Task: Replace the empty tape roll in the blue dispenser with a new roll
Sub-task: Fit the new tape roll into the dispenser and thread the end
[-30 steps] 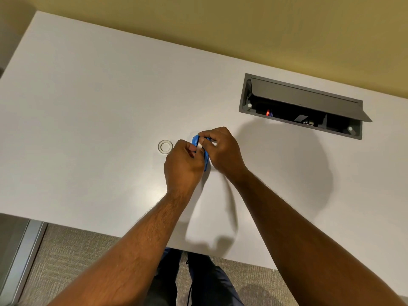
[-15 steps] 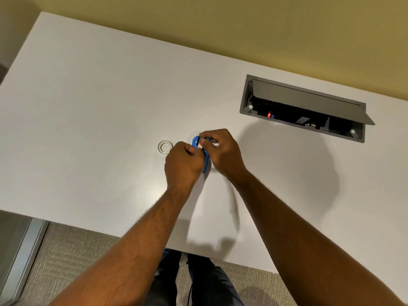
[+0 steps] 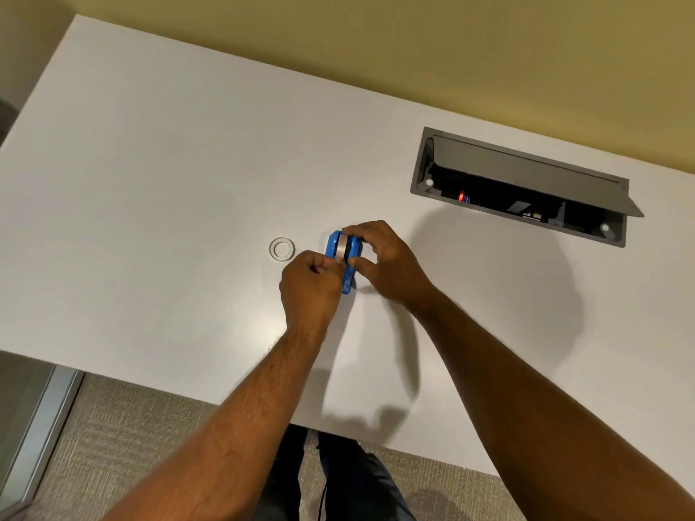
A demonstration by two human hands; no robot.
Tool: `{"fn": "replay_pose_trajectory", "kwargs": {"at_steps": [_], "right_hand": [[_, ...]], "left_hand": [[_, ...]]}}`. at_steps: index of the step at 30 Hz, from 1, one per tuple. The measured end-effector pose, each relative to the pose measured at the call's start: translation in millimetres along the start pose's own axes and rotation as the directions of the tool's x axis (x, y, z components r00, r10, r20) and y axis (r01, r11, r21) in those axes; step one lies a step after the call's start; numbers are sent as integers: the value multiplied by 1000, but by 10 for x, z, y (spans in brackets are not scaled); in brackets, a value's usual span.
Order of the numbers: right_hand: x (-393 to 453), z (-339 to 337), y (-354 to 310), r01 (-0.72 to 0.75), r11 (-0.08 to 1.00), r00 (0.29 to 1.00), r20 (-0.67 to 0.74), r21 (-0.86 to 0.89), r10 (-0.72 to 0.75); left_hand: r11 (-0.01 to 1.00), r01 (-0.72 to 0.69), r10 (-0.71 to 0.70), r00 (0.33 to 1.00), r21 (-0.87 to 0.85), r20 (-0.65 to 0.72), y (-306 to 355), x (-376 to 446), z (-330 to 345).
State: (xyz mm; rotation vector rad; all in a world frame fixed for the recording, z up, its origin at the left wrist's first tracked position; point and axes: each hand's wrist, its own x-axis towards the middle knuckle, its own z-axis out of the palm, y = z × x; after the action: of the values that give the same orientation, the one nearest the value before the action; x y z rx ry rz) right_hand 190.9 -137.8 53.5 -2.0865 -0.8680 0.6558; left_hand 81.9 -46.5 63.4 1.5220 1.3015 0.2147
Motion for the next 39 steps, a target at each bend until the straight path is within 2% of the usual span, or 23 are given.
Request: {"fn": "replay_pose_trajectory", "kwargs": {"at_steps": [7, 18, 24, 31, 39], "right_hand": [[20, 22, 43, -67, 996, 997, -28, 66, 69], [-8, 46, 42, -86, 990, 993, -68, 113, 94], [3, 45, 50, -133, 979, 988, -54, 153, 142], [33, 44, 61, -161, 977, 985, -33, 142, 167], [41, 54, 94, -172, 975, 984, -19, 143, 176]], "left_hand": [[988, 99, -103, 994, -123, -31, -21, -16, 46], [946, 163, -192, 978, -281, -78, -54, -182, 96], [863, 233, -292, 954, -448, -68, -70, -301, 132], [806, 255, -355, 930, -534, -92, -72, -377, 181], [608, 403, -531, 847, -685, 27, -75, -480, 276]]}}
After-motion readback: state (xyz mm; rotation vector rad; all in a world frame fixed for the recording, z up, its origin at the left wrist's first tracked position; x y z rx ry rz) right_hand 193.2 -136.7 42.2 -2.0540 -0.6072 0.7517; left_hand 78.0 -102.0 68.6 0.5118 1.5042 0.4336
